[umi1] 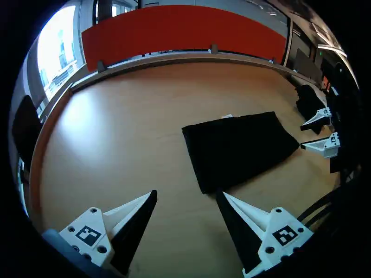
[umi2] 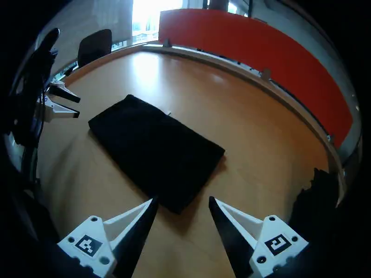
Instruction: Fold towel
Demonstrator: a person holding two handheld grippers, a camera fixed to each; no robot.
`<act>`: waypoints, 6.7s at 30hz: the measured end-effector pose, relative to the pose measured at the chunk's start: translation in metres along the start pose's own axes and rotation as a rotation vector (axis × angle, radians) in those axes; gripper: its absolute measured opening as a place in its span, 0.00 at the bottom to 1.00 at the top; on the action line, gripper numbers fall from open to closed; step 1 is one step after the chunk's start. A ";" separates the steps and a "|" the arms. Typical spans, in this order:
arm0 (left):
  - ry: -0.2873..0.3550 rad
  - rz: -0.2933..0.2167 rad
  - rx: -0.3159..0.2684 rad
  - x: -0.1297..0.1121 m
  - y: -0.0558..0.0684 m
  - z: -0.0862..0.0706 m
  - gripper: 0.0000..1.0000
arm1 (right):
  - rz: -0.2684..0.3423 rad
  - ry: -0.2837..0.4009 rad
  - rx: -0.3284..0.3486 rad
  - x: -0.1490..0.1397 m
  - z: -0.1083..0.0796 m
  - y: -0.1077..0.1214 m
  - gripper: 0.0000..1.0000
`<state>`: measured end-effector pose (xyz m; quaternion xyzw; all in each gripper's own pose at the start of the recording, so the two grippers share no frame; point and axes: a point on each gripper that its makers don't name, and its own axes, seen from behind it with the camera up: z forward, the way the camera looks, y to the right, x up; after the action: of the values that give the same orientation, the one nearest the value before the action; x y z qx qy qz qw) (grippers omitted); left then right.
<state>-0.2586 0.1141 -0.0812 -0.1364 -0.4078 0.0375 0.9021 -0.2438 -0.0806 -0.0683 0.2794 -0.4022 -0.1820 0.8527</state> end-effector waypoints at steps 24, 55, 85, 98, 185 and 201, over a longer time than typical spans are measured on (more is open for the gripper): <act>-0.023 -0.090 0.085 -0.037 -0.042 -0.033 0.94 | -0.101 -0.087 0.119 -0.018 0.007 -0.005 0.54; -0.033 -0.093 0.103 -0.048 -0.054 -0.039 0.94 | -0.087 -0.119 0.131 -0.026 0.014 -0.003 0.06; -0.012 -0.091 0.115 -0.041 -0.057 -0.044 0.94 | -0.143 0.117 0.014 0.085 -0.051 0.006 0.05; -0.001 -0.089 0.110 -0.038 -0.053 -0.046 0.94 | -0.164 0.163 -0.030 0.104 -0.072 0.021 0.05; 0.023 -0.143 0.146 -0.044 -0.076 -0.067 0.94 | -0.216 0.059 0.257 0.094 0.021 -0.123 0.79; 0.025 -0.140 0.145 -0.043 -0.076 -0.069 0.94 | -0.167 -0.018 0.206 0.037 0.014 -0.101 0.79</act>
<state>-0.2394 0.0185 -0.1348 -0.0423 -0.4013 0.0024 0.9150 -0.2409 -0.1829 -0.1025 0.3966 -0.4016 -0.2126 0.7976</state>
